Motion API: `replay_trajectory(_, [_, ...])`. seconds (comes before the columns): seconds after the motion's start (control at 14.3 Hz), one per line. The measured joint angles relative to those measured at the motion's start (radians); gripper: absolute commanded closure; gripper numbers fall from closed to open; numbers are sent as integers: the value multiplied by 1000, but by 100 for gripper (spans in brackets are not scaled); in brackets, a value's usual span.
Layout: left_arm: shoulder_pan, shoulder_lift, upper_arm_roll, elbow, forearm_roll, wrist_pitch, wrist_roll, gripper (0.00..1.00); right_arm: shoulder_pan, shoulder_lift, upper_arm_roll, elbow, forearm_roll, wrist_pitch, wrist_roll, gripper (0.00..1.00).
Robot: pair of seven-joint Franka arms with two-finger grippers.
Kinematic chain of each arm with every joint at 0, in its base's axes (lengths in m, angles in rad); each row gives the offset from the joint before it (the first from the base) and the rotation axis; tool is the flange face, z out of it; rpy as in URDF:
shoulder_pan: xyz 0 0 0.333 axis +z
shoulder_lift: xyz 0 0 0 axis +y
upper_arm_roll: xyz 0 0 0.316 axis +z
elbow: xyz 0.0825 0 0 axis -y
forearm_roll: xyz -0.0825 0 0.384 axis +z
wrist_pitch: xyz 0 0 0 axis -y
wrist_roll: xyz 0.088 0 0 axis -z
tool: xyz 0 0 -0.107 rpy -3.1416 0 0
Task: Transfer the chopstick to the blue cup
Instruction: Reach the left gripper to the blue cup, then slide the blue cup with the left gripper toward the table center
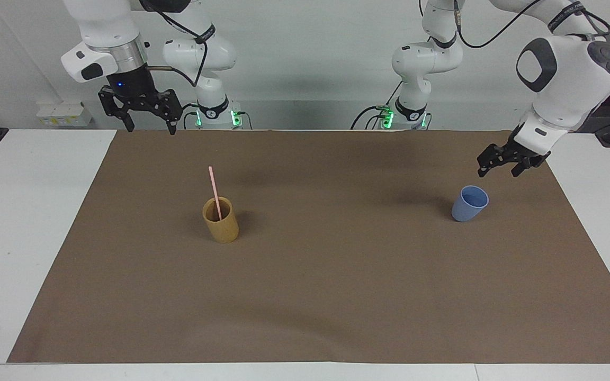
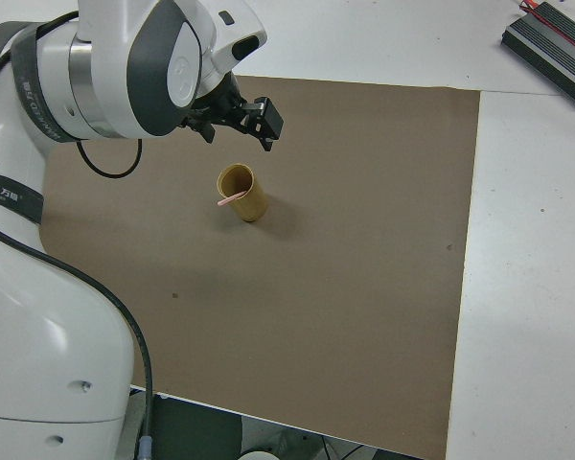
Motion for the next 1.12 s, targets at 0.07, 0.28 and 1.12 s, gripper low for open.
replay_trajectory(0.07, [18,4,0,-48,0,64,40,0,0,0,0,0,0,0,0,0])
replay_trajectory(0.28, [54,24,3,-167,0,210,110,0,0,0,0,0,0,0,0,0])
replay_trajectory(1.12, [55,65,-6,-263,0,357,155,93,-2,0,-1,0,0,0,0,0])
